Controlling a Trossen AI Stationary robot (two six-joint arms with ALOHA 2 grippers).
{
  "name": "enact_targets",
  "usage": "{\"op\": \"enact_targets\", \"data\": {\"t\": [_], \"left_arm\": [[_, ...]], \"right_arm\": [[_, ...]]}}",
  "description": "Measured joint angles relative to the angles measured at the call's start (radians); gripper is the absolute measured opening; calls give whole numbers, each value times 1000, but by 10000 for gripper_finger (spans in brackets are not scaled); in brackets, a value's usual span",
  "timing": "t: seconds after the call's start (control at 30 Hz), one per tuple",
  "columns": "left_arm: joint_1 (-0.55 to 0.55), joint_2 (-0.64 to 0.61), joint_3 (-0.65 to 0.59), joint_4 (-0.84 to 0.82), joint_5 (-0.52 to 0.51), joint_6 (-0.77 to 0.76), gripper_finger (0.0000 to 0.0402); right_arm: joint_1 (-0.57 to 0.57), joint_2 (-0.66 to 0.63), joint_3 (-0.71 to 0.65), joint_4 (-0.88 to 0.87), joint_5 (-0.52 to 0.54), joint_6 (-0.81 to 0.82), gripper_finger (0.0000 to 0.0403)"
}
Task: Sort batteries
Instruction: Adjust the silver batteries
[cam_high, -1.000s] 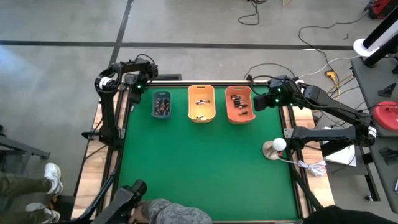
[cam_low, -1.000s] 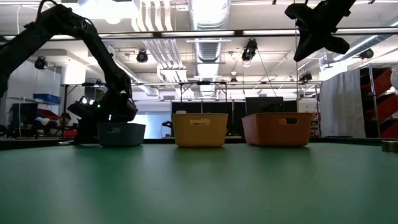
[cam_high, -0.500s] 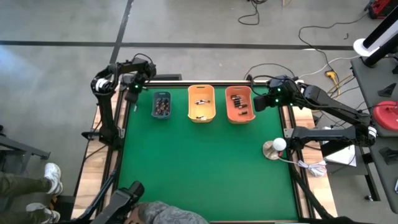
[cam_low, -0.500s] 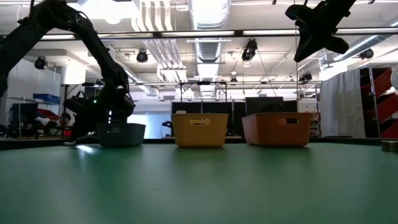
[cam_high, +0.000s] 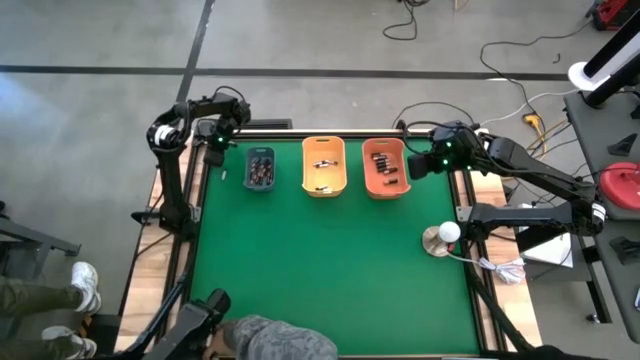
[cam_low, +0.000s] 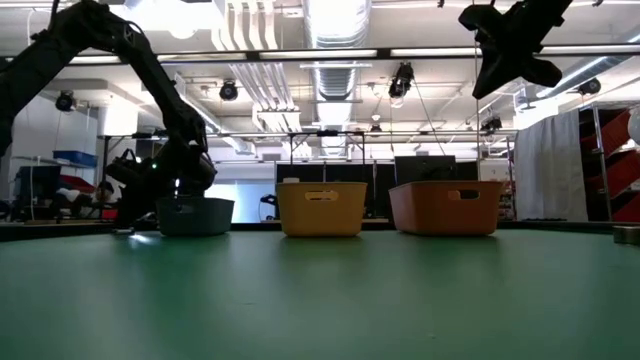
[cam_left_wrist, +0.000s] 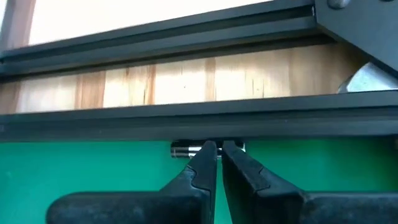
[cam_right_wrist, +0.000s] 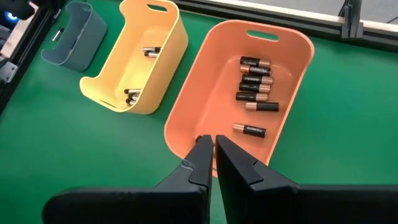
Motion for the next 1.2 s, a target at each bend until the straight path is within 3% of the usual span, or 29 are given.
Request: {"op": "enact_targets", "data": {"t": [0.17, 0.3, 0.47, 0.63, 1.2], "left_arm": [[10, 9, 13, -6, 7, 7, 9], [1, 7, 41, 11, 2, 158, 9], [-11, -1, 74, -19, -16, 177, 9], [23, -1, 68, 15, -22, 244, 9], [29, -1, 49, 8, -19, 219, 9]], "right_arm": [[0, 0, 0, -10, -7, 6, 13], [0, 0, 0, -16, 2, -32, 13], [-5, 1, 0, -13, 54, -120, 13], [-7, 1, 0, -4, 55, -100, 13], [-7, 1, 0, 17, 55, -89, 13]]}}
